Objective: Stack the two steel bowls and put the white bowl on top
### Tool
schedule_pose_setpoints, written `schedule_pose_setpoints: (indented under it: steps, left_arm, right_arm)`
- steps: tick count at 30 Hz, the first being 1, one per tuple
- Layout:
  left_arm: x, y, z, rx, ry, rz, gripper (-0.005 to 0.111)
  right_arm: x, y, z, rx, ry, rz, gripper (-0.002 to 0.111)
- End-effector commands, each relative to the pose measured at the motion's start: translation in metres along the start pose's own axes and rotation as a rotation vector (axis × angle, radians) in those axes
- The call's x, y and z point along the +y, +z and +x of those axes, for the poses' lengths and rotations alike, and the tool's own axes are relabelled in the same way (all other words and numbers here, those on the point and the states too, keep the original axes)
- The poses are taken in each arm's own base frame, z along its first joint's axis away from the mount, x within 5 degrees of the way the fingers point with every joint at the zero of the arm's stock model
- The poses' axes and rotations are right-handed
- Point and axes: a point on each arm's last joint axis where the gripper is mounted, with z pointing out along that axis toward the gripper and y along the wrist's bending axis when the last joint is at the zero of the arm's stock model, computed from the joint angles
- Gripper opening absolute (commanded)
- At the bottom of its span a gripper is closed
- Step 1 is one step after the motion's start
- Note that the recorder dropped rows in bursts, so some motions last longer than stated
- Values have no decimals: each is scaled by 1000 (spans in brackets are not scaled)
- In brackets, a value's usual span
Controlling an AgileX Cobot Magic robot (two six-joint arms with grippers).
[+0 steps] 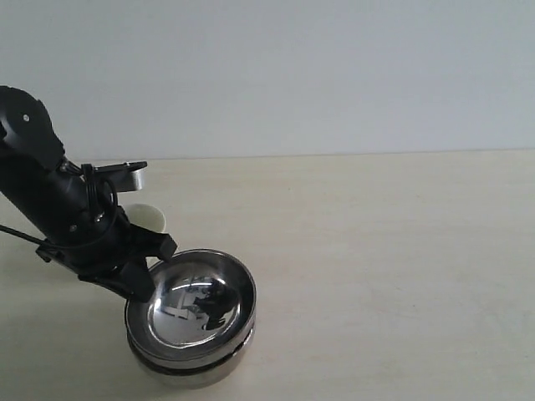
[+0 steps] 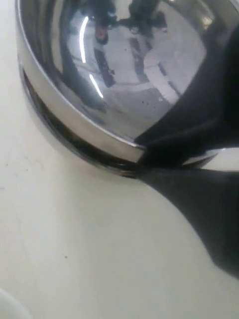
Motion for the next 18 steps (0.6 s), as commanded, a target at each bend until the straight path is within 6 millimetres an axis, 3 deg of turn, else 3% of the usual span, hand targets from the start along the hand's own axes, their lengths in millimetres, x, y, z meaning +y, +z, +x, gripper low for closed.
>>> schedule_pose_setpoints:
  steps: [1, 18]
  left_arm:
    - [-5, 0, 0, -8, 5, 54, 4]
    - [-3, 0, 4, 35, 28, 40, 4]
  right_arm:
    - [0, 0, -1, -15, -9, 4, 0]
    - [0, 0, -1, -15, -9, 4, 0]
